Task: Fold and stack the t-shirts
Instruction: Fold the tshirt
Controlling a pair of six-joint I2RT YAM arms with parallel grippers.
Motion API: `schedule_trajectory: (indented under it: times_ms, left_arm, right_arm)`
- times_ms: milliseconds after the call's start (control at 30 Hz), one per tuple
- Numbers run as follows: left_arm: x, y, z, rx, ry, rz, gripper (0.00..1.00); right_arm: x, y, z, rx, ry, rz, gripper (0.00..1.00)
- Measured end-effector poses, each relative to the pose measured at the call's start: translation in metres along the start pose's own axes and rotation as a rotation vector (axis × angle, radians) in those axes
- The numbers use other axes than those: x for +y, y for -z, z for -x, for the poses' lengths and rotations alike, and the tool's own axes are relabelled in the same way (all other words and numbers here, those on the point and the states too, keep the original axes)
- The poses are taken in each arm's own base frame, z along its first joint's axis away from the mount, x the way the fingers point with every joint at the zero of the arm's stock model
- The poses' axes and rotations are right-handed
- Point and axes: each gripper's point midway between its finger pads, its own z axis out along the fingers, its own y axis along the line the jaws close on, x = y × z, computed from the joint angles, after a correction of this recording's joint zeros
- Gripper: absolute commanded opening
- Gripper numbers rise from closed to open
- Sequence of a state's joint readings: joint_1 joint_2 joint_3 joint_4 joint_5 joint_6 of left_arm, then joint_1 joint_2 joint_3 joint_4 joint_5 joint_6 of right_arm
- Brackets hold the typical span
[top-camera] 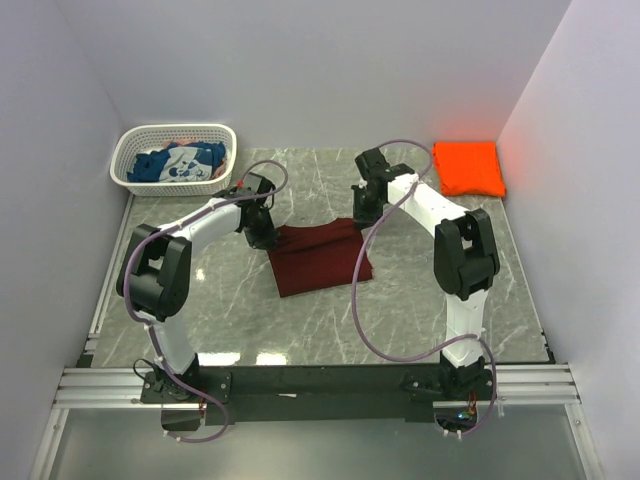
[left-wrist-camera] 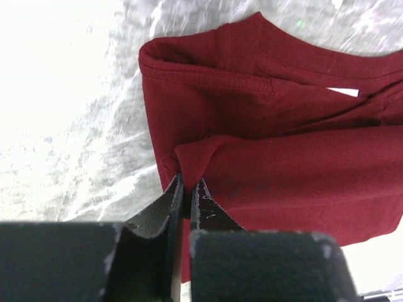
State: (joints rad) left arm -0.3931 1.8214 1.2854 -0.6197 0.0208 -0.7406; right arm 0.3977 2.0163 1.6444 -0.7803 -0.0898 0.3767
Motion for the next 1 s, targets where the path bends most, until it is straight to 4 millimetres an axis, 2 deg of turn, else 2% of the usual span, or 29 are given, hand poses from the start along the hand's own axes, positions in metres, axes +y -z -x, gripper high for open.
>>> schedule_trajectory:
  times_ms: [67, 167, 200, 233, 267, 400, 467, 567, 667, 767, 833, 933, 1000]
  left_arm:
    - [-0.001, -0.001, 0.003, -0.013, 0.000, -0.003, 0.11]
    - [-0.001, -0.001, 0.006, -0.029, -0.003, -0.001, 0.23]
    - [-0.001, -0.001, 0.007, -0.033, -0.006, 0.001, 0.34]
    - [0.001, -0.001, 0.009, -0.040, -0.014, 0.009, 0.40]
    - [0.003, -0.002, 0.010, -0.046, -0.018, 0.017, 0.56]
    - [0.008, 0.003, 0.018, -0.077, -0.016, 0.029, 0.85]
    - [0.007, 0.015, 0.024, -0.114, -0.008, 0.016, 0.86]
    - [0.005, 0.051, 0.029, -0.206, -0.003, -0.046, 0.87]
    - [0.000, 0.091, 0.030, -0.309, -0.006, -0.138, 0.81]
    - [-0.006, 0.116, 0.023, -0.381, -0.020, -0.240, 0.77]
    - [-0.008, 0.114, 0.014, -0.376, -0.036, -0.284, 0.77]
    - [-0.012, 0.091, 0.001, -0.319, -0.053, -0.319, 0.73]
    - [-0.017, 0.074, 0.000, -0.283, -0.061, -0.326, 0.64]
  right_arm:
    - [0.000, -0.002, 0.003, -0.015, -0.006, 0.006, 0.09]
    - [-0.003, -0.007, 0.000, -0.016, -0.023, 0.006, 0.25]
    - [-0.005, -0.008, -0.001, -0.014, -0.028, 0.004, 0.28]
    - [-0.007, -0.008, -0.001, -0.015, -0.032, -0.003, 0.32]
    - [-0.010, -0.008, 0.000, -0.018, -0.038, -0.009, 0.33]
    - [-0.020, 0.003, 0.003, -0.063, -0.061, -0.022, 0.37]
    - [-0.023, 0.016, 0.002, -0.101, -0.067, -0.011, 0.38]
    - [-0.015, 0.048, 0.002, -0.189, -0.057, 0.073, 0.38]
    - [0.003, 0.078, 0.005, -0.284, -0.018, 0.202, 0.37]
    - [0.026, 0.090, 0.000, -0.312, 0.043, 0.353, 0.36]
    - [0.040, 0.086, -0.004, -0.294, 0.075, 0.446, 0.36]
    - [0.057, 0.068, -0.009, -0.243, 0.100, 0.559, 0.36]
    - [0.066, 0.048, -0.012, -0.194, 0.100, 0.623, 0.36]
